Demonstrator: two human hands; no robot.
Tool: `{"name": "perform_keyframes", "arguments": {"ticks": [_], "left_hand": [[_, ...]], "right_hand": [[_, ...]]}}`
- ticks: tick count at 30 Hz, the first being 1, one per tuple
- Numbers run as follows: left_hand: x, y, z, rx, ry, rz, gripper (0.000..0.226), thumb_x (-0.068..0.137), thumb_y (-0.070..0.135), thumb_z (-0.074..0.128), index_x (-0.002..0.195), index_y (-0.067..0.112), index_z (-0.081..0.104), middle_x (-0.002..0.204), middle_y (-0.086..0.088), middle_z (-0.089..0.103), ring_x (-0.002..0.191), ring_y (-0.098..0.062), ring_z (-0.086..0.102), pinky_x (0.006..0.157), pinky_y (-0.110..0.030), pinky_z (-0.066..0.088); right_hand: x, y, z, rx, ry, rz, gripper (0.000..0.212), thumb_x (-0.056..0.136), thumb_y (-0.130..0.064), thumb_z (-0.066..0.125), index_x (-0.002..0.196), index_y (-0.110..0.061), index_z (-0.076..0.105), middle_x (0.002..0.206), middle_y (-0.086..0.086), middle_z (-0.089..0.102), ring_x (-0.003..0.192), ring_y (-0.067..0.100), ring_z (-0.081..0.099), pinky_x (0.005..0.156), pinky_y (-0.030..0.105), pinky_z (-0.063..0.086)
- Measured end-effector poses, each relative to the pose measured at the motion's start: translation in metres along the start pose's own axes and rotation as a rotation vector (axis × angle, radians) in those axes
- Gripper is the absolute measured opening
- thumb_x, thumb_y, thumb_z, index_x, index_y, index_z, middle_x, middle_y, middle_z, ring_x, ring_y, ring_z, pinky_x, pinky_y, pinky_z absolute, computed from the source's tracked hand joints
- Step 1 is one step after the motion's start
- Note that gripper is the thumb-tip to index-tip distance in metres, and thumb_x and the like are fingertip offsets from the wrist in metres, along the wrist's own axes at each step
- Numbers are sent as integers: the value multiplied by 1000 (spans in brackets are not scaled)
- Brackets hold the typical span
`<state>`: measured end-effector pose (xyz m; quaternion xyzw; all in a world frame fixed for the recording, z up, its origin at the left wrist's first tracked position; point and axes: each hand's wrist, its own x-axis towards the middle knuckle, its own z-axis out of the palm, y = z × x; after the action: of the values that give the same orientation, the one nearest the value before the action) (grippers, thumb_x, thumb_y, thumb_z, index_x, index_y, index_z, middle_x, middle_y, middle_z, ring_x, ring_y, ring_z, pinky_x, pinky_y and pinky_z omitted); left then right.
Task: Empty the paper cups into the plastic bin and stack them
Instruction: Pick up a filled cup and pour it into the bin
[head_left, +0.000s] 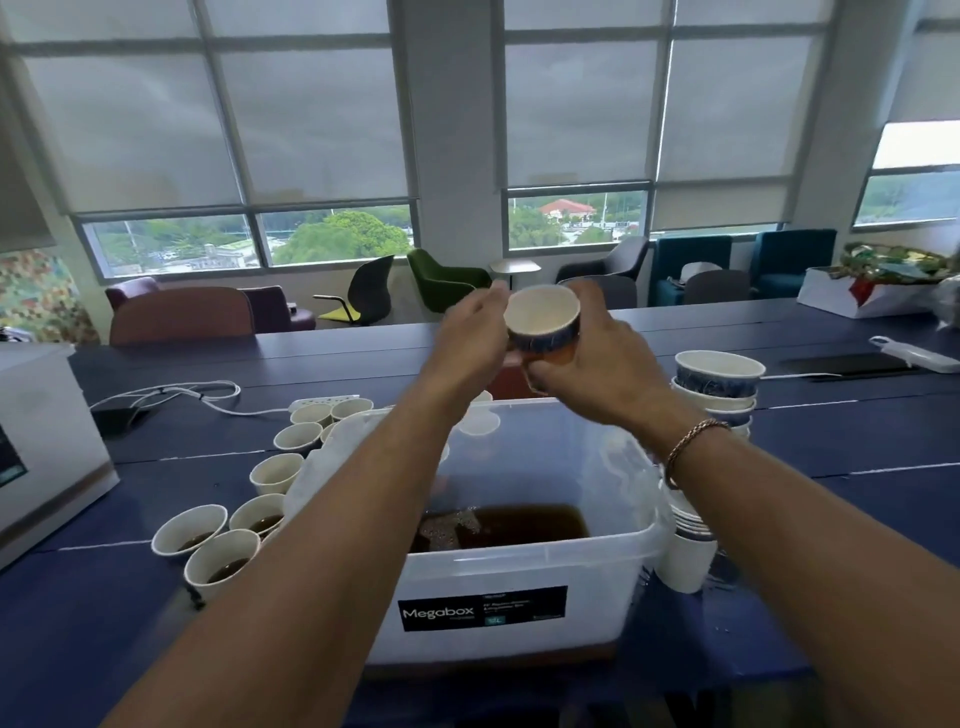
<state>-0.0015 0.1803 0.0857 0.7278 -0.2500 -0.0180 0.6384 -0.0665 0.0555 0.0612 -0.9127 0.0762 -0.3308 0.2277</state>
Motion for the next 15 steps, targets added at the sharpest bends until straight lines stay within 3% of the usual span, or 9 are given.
{"name": "perform_keyframes", "arguments": {"ticks": [5, 9, 15], "left_hand": [[2, 29, 54, -143, -39, 84, 25, 100, 37, 50, 119, 24, 60, 119, -3, 65, 109, -22, 64, 90, -38, 54], [-3, 44, 90, -177, -109, 122, 38, 100, 38, 53, 133, 20, 57, 127, -6, 64, 112, -22, 63, 101, -44, 51], [-6, 43, 121, -149, -186, 116, 43, 101, 40, 51, 140, 22, 53, 133, -4, 61, 116, -19, 61, 99, -37, 50]], "right_hand": [[-3, 17, -56, 29, 152, 56, 88, 72, -41, 72, 143, -29, 21, 133, 5, 54, 114, 28, 56, 95, 44, 52], [-11, 38, -93, 17, 167, 132, 87, 77, -35, 72, 149, -28, 23, 139, 5, 52, 120, 27, 53, 97, 36, 44], [-17, 62, -110, 40, 154, 221, 83, 74, -33, 74, 144, -29, 29, 134, 5, 55, 118, 27, 55, 98, 42, 49]]}}
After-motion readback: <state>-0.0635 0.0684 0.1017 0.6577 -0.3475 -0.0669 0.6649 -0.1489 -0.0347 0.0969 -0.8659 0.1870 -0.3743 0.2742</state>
